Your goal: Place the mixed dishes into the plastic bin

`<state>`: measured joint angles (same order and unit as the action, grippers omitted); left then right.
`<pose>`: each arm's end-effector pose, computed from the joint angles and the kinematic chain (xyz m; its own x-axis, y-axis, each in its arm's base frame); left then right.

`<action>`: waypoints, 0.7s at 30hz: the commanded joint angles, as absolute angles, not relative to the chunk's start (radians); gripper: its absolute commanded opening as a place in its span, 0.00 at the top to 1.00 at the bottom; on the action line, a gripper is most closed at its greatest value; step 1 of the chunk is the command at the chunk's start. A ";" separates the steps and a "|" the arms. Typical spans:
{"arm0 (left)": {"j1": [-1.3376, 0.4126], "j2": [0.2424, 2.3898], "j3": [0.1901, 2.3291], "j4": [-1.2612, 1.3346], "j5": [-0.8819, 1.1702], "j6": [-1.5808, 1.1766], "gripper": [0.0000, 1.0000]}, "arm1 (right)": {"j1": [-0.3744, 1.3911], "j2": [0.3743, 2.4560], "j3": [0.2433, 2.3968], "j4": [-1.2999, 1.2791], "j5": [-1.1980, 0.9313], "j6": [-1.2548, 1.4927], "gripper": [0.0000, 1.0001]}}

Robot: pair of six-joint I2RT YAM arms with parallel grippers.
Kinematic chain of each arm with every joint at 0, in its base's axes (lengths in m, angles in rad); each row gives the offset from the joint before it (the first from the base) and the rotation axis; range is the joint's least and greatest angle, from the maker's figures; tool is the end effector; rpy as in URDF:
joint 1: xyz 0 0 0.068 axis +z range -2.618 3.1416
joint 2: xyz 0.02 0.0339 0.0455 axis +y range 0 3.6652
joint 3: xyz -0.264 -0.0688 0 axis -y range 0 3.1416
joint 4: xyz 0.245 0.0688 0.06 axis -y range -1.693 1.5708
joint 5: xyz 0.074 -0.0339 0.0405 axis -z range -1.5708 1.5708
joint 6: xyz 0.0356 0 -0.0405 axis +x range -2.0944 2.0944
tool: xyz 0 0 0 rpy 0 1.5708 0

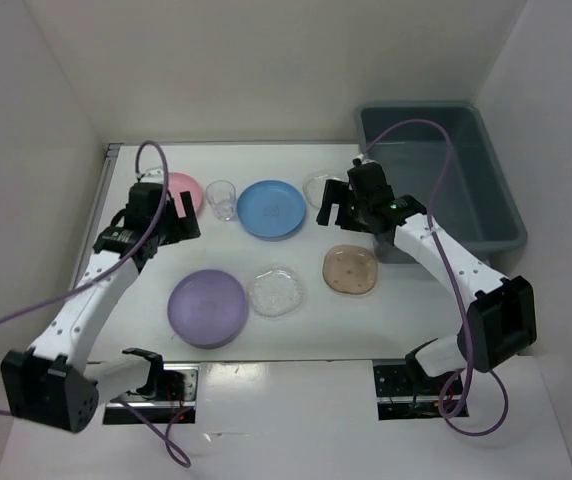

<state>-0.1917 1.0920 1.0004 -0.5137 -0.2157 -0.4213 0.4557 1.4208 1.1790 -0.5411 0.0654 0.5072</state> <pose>0.2344 -0.0377 0.3233 -0.5152 -0.3069 -0.8002 -0.2163 0.9500 -0.2252 0.2798 0.1345 0.2969 -0.7467 0.1738 -0.6420 -0.0399 0.9518 0.3040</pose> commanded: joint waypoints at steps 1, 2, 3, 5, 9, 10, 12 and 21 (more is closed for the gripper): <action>-0.207 1.172 1.023 -0.534 -0.215 -0.397 0.01 | 0.463 1.473 1.216 -0.495 0.037 0.532 0.00; -0.207 1.181 1.047 -0.534 -0.215 -0.388 0.01 | 0.463 1.495 1.216 -0.482 0.037 0.532 0.00; -0.218 1.181 1.058 -0.543 -0.242 -0.388 0.01 | 0.463 1.508 1.216 -0.471 0.037 0.551 0.02; -0.228 1.190 1.068 -0.543 -0.253 -0.388 0.01 | 0.463 1.535 1.229 -0.451 0.058 0.564 0.07; -0.249 1.181 1.043 -0.532 -0.336 -0.425 0.01 | 0.463 1.664 1.314 -0.428 0.121 0.604 0.20; -0.261 1.164 1.022 -0.532 -0.353 -0.434 0.01 | 0.463 1.718 1.340 -0.419 0.133 0.620 0.20; -0.261 1.143 1.012 -0.532 -0.377 -0.434 0.01 | 0.463 1.767 1.364 -0.410 0.143 0.652 0.21; -0.272 1.109 0.969 -0.514 -0.327 -0.425 0.01 | 0.463 2.019 1.503 -0.374 0.130 0.750 0.39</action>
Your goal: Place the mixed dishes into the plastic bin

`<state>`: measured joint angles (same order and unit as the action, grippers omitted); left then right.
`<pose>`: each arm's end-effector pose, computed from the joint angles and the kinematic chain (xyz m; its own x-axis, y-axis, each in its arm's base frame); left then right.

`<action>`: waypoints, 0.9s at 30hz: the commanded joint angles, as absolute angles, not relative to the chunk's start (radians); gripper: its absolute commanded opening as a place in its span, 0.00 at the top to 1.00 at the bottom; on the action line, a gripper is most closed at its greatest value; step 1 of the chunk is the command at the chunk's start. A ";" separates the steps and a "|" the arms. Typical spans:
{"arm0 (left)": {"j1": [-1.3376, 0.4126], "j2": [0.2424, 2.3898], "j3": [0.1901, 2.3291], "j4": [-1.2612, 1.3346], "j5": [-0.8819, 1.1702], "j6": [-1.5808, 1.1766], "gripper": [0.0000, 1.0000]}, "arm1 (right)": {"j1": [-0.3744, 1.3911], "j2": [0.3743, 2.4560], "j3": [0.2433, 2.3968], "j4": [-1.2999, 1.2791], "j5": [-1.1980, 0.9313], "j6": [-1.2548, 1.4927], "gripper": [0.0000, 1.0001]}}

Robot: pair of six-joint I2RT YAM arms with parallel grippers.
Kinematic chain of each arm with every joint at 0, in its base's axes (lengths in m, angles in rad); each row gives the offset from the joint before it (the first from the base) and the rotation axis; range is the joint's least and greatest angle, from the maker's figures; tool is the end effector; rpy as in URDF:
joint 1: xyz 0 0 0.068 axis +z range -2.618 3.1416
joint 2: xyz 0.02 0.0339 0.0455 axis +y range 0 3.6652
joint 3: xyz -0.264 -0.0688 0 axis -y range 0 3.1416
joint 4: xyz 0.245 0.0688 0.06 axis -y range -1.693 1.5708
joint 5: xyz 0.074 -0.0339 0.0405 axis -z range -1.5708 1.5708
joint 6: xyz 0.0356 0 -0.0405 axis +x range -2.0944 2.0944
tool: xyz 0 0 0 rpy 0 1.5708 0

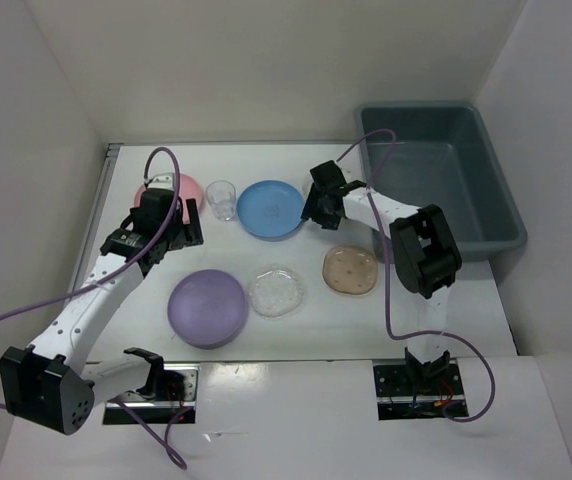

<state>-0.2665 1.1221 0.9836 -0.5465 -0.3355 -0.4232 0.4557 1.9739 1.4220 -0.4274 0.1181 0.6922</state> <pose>0.2344 -0.0518 0.3089 -0.5576 -0.2498 -0.7916 -0.2482 0.9602 -0.1281 0.3831 0.1831 0.1882 -0.8151 0.3063 -0.4917 0.1847 0.9419 0.2806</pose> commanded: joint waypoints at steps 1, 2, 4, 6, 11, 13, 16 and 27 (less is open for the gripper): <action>-0.272 1.109 0.969 -0.514 -0.318 -0.425 0.01 | 0.463 2.032 1.503 -0.355 0.115 0.759 0.39; -0.272 1.109 0.960 -0.514 -0.318 -0.425 0.01 | 0.463 2.055 1.518 -0.354 0.103 0.759 0.40; -0.272 1.109 0.960 -0.514 -0.305 -0.425 0.01 | 0.463 2.065 1.529 -0.330 0.103 0.787 0.40; -0.272 1.109 0.960 -0.514 -0.305 -0.425 0.01 | 0.463 2.091 1.540 -0.321 0.084 0.801 0.40; -0.272 1.100 0.951 -0.514 -0.305 -0.425 0.01 | 0.463 2.091 1.563 -0.330 0.064 0.831 0.43; -0.272 1.100 0.951 -0.514 -0.305 -0.425 0.01 | 0.463 2.091 1.575 -0.356 0.084 0.831 0.44; -0.272 1.089 0.942 -0.514 -0.305 -0.425 0.01 | 0.463 2.031 1.560 -0.382 0.110 0.842 0.44; -0.272 1.060 0.933 -0.525 -0.305 -0.425 0.01 | 0.463 2.154 1.611 -0.334 0.020 0.873 0.56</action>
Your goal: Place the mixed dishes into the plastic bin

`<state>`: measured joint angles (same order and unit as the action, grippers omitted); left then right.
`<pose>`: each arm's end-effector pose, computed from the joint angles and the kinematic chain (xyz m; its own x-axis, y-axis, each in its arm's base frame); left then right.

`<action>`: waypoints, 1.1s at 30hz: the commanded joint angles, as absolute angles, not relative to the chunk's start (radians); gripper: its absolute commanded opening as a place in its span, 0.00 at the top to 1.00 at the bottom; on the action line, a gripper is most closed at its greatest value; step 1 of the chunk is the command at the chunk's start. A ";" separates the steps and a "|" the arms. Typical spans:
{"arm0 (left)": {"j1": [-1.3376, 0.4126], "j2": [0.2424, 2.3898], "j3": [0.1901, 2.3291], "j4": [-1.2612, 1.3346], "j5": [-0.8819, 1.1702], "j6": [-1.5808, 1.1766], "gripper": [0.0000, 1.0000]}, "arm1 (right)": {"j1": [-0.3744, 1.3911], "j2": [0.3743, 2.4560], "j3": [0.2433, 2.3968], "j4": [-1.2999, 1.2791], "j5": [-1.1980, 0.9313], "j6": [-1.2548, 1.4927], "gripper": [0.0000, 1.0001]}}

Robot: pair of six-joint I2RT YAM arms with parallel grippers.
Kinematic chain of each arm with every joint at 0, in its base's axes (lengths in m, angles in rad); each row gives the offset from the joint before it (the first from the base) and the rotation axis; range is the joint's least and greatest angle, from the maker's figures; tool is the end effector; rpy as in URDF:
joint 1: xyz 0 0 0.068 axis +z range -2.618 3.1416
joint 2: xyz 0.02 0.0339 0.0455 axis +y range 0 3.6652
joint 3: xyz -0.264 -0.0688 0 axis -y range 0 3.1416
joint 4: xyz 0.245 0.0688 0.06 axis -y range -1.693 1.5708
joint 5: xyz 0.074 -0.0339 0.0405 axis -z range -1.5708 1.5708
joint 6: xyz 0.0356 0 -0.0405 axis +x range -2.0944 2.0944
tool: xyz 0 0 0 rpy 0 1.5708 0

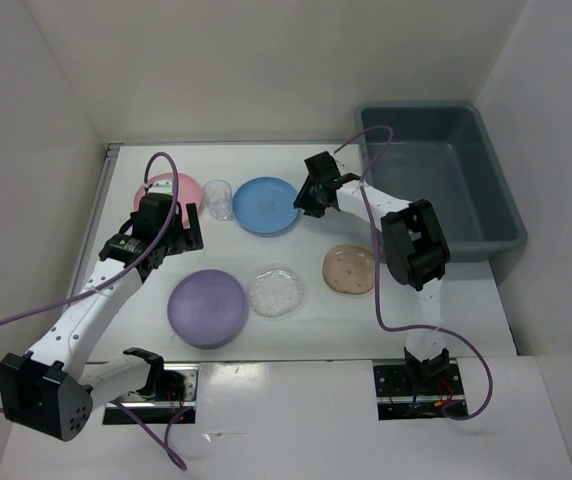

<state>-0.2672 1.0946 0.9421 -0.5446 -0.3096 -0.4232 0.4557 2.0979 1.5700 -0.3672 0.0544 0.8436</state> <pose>0.2276 -0.0511 0.3009 -0.5753 -0.2481 -0.7794 -0.2304 0.9635 -0.1365 0.4168 0.2021 0.1846 -0.7712 0.4527 -0.4475 0.2516 0.8625 0.4390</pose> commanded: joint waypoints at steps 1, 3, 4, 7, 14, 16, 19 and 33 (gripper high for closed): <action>-0.272 1.060 0.933 -0.525 -0.305 -0.425 0.01 | 0.463 2.166 1.621 -0.334 0.011 0.873 0.58; -0.272 1.051 0.933 -0.525 -0.305 -0.425 0.01 | 0.463 2.187 1.621 -0.334 0.011 0.873 0.60; -0.272 1.051 0.933 -0.525 -0.305 -0.425 0.01 | 0.463 2.200 1.621 -0.334 0.011 0.873 0.62; -0.272 1.051 0.923 -0.525 -0.305 -0.425 0.01 | 0.474 2.200 1.621 -0.334 0.011 0.873 0.69; -0.272 1.051 0.923 -0.525 -0.305 -0.425 0.01 | 0.474 2.148 1.599 -0.344 0.040 0.853 1.00; -0.272 1.051 0.923 -0.525 -0.305 -0.425 0.01 | 0.474 2.068 1.574 -0.353 0.078 0.853 1.00; -0.272 1.051 0.923 -0.525 -0.314 -0.425 0.01 | 0.474 1.950 1.540 -0.368 0.089 0.809 1.00; -0.272 1.032 0.914 -0.515 -0.296 -0.425 0.01 | 0.108 1.701 1.768 -0.580 0.219 0.666 1.00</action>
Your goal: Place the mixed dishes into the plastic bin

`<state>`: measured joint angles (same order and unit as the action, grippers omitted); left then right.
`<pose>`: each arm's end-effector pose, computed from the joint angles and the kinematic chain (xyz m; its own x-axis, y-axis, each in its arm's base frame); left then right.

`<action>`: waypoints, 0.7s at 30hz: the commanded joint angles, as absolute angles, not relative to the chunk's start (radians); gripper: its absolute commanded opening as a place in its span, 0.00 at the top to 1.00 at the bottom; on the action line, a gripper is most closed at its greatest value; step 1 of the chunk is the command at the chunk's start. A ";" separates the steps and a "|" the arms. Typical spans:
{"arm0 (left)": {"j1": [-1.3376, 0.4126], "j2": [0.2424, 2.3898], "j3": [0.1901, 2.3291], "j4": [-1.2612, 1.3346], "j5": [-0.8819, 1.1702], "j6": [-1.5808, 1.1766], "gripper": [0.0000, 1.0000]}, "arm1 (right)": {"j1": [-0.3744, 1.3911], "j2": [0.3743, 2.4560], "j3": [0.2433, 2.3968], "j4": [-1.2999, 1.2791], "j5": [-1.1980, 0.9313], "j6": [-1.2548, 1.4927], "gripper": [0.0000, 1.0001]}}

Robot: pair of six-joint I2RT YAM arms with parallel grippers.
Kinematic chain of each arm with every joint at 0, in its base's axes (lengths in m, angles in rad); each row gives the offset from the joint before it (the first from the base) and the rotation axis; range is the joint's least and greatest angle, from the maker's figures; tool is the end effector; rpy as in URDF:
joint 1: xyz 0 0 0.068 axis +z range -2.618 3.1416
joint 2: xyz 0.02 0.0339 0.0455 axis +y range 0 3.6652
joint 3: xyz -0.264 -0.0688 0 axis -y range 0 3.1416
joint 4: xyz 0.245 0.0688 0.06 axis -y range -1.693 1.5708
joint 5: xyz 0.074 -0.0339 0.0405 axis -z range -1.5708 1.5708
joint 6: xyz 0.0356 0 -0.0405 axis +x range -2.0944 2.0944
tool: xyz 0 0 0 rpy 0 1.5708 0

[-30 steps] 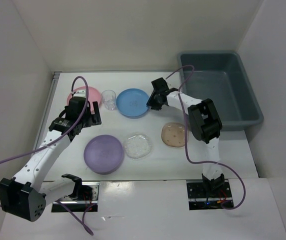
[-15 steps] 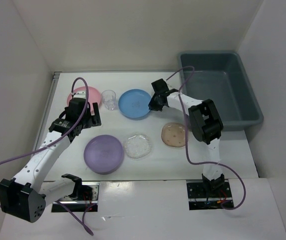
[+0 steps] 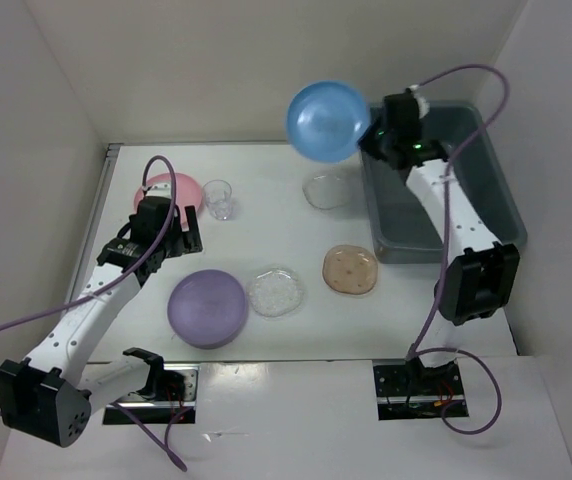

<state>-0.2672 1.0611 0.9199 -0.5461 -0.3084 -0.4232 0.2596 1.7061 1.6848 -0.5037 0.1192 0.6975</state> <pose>0.2205 -0.0491 0.3004 -0.5683 -0.2501 -0.7839 -0.2283 0.9632 -0.1419 0.3843 0.0977 0.3750 -0.4711 0.5347 -0.7015 0.1920 0.8384 0.5101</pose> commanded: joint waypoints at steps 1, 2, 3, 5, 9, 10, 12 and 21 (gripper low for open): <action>-0.272 1.023 0.914 -0.515 -0.296 -0.425 0.01 | 0.074 1.713 1.781 -0.607 0.233 0.666 1.00; -0.272 1.023 0.914 -0.515 -0.296 -0.425 0.01 | 0.037 1.738 1.790 -0.620 0.242 0.666 1.00; -0.272 1.013 0.905 -0.515 -0.296 -0.425 0.01 | 0.002 1.738 1.790 -0.620 0.242 0.692 1.00; -0.272 1.012 0.905 -0.515 -0.296 -0.425 0.01 | -0.102 1.767 1.767 -0.620 0.218 0.713 1.00; -0.272 1.003 0.905 -0.515 -0.296 -0.425 0.01 | -0.221 1.790 1.683 -0.601 0.175 0.753 1.00; -0.272 1.003 0.905 -0.515 -0.296 -0.425 0.01 | -0.230 1.807 1.674 -0.601 0.186 0.753 1.00; -0.272 1.003 0.905 -0.515 -0.296 -0.434 0.01 | -0.239 1.825 1.661 -0.601 0.195 0.753 1.00; -0.272 0.994 0.905 -0.515 -0.305 -0.434 0.01 | -0.249 2.011 1.722 -0.672 0.290 0.772 1.00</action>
